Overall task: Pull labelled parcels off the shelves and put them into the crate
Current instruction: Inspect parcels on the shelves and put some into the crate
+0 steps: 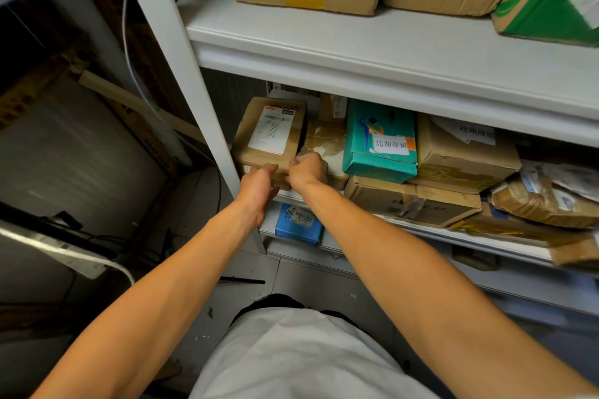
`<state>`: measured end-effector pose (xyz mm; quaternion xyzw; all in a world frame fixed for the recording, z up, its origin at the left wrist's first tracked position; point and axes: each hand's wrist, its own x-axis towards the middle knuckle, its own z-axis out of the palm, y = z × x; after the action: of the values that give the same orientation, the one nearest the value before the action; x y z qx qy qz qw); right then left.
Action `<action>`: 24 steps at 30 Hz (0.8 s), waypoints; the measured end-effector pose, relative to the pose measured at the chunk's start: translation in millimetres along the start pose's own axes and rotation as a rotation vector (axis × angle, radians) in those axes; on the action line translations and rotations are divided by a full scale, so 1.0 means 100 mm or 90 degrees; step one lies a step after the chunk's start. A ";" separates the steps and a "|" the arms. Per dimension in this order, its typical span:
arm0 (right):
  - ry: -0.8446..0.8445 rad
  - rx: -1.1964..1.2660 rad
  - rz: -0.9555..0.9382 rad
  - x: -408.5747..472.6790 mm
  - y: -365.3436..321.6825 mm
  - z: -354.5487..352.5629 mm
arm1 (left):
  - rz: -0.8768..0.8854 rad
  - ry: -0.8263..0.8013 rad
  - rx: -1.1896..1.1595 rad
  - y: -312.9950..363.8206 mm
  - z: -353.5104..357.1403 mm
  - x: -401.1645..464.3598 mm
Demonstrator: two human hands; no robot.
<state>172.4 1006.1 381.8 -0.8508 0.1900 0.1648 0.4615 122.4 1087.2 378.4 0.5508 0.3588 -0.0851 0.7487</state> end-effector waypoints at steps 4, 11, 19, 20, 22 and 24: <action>-0.009 -0.023 -0.047 -0.06 0.07 -0.02 | 0.019 0.007 0.057 -0.05 0.00 -0.01; -0.010 -0.024 -0.077 -0.03 0.12 -0.06 | 0.062 0.017 0.109 -0.08 0.03 -0.03; 0.010 -0.022 -0.140 -0.07 0.25 -0.11 | 0.187 0.169 0.328 -0.05 0.06 -0.09; 0.016 -0.009 -0.149 -0.08 0.26 -0.11 | 0.215 0.189 0.339 -0.05 0.06 -0.08; 0.018 0.030 -0.172 -0.09 0.29 -0.10 | 0.280 0.209 0.346 -0.06 0.07 -0.06; 0.010 0.068 -0.198 -0.11 0.35 -0.10 | 0.340 0.214 0.355 -0.06 0.10 -0.04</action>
<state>147.6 981.9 366.8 -0.8453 0.0685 0.0744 0.5247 120.3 1074.7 377.6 0.8122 0.2840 0.1089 0.4979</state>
